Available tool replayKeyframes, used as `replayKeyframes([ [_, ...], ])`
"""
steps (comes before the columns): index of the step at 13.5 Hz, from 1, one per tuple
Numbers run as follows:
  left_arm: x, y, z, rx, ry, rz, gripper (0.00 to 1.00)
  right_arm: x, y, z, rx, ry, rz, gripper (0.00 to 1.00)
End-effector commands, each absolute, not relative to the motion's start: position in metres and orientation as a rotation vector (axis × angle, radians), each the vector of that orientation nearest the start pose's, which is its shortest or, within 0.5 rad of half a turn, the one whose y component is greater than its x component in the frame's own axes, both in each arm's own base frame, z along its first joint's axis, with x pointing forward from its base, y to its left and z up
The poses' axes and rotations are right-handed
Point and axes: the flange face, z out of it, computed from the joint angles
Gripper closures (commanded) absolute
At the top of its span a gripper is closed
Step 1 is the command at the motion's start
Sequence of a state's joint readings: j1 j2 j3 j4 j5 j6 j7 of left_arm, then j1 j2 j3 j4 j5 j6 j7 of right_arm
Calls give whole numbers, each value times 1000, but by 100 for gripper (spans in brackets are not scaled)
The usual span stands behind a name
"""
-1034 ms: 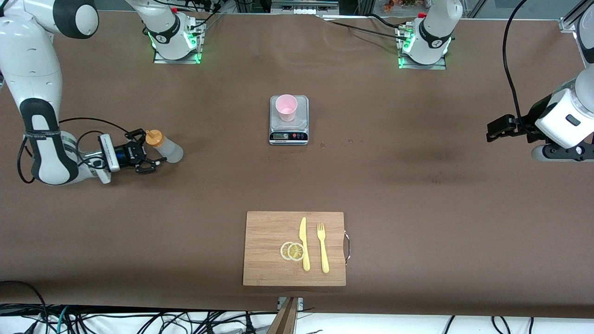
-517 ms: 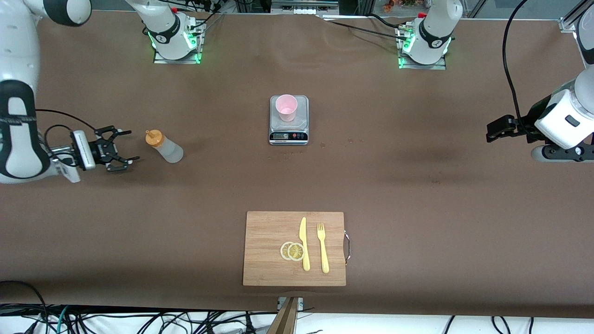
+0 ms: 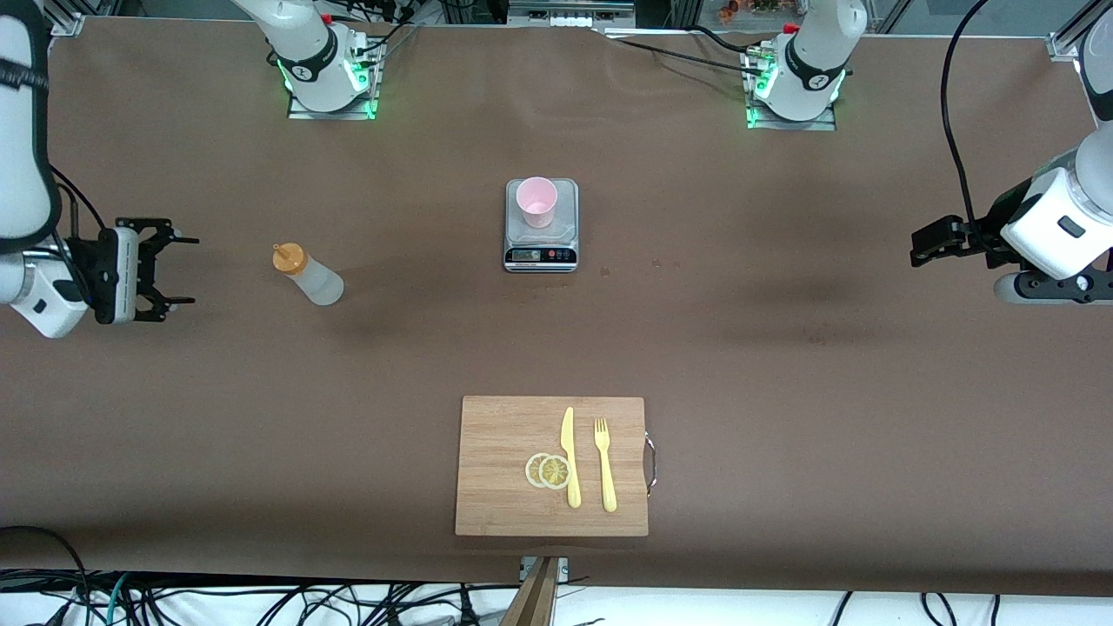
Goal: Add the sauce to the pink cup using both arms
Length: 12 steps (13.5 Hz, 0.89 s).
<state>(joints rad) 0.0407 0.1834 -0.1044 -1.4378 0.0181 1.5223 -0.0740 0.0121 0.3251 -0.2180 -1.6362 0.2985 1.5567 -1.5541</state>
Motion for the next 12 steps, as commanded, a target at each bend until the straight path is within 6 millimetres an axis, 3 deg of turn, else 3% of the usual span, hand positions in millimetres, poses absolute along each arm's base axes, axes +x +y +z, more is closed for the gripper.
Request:
replayKeyframes([
  [1, 606, -36, 581, -3151, 18, 153, 0, 588, -43, 443, -2384, -1523, 217, 0],
  [4, 606, -36, 581, -3149, 8, 155, 0, 588, -2, 473, -2696, -1319, 285, 0],
  [7, 605, -36, 582, -3150, 6, 150, 0, 587, 23, 490, -2978, -824, 281, 0],
  [9, 608, -35, 591, -3153, 3, 116, 0, 581, 26, 507, -3086, -448, 255, 0],
  [12, 609, -34, 589, -3148, 3, 118, 0, 568, 20, 541, -3138, -24, 198, 0],
])
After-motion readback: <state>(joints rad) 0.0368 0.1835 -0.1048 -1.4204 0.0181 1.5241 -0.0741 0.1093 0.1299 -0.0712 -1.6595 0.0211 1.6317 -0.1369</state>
